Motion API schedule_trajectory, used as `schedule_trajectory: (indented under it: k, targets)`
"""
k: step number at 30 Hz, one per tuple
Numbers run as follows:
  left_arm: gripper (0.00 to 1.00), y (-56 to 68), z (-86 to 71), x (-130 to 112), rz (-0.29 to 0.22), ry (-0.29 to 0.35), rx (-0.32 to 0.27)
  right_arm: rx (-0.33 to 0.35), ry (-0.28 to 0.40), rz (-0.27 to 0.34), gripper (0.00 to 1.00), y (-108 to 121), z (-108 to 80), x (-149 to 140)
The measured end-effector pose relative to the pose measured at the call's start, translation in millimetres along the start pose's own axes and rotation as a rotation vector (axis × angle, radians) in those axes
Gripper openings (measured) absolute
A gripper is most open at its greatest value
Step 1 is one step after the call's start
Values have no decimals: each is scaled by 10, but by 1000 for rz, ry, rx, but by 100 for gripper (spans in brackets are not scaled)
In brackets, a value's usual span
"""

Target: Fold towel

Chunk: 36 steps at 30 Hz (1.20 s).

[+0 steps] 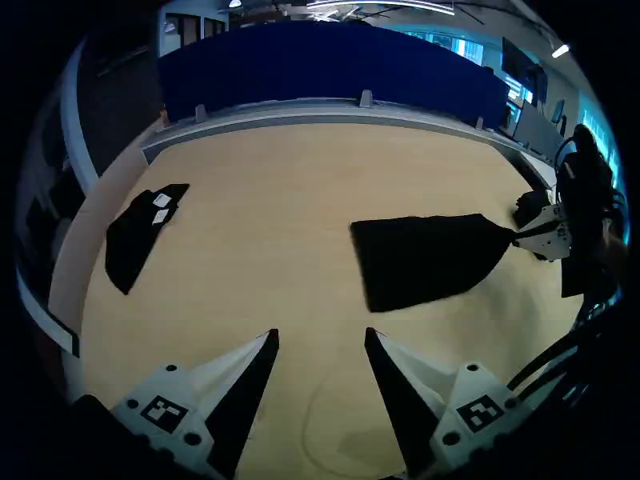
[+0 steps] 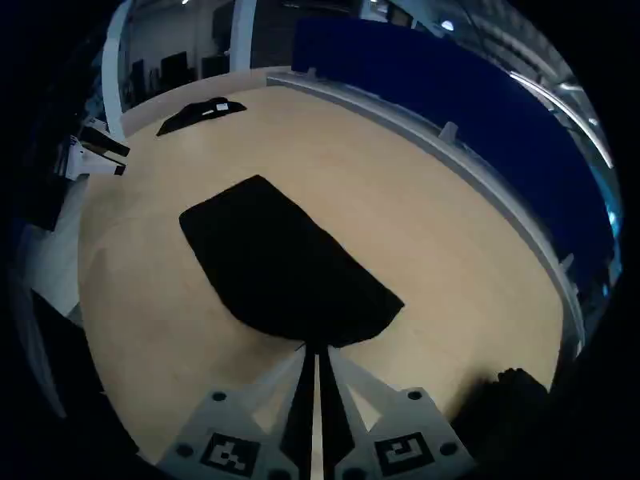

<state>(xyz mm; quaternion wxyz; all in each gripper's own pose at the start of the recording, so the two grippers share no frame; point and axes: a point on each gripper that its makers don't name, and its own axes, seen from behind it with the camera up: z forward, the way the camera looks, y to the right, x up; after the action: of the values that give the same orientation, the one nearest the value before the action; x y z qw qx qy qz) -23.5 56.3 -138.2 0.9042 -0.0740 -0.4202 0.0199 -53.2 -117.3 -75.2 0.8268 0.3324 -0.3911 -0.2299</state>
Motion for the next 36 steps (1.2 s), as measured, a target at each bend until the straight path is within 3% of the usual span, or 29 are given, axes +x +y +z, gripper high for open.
schedule_trajectory:
  k: [11, 20, 27, 36]
  targets:
    - [79, -102, -204, -40, -56, 26, 21, 22, 62, -125, 3, -111, 8, 716]
    - [79, -234, -349, -106, -91, 44, 48, 72, 85, -229, 3, -384, 180, 1157]
    - [79, -337, -455, -162, -128, 58, 67, 125, 84, -301, 3, -722, 401, 1376]
    - [79, -428, -527, -316, -182, 58, 76, 218, 50, -342, 3, -1329, 867, 1400]
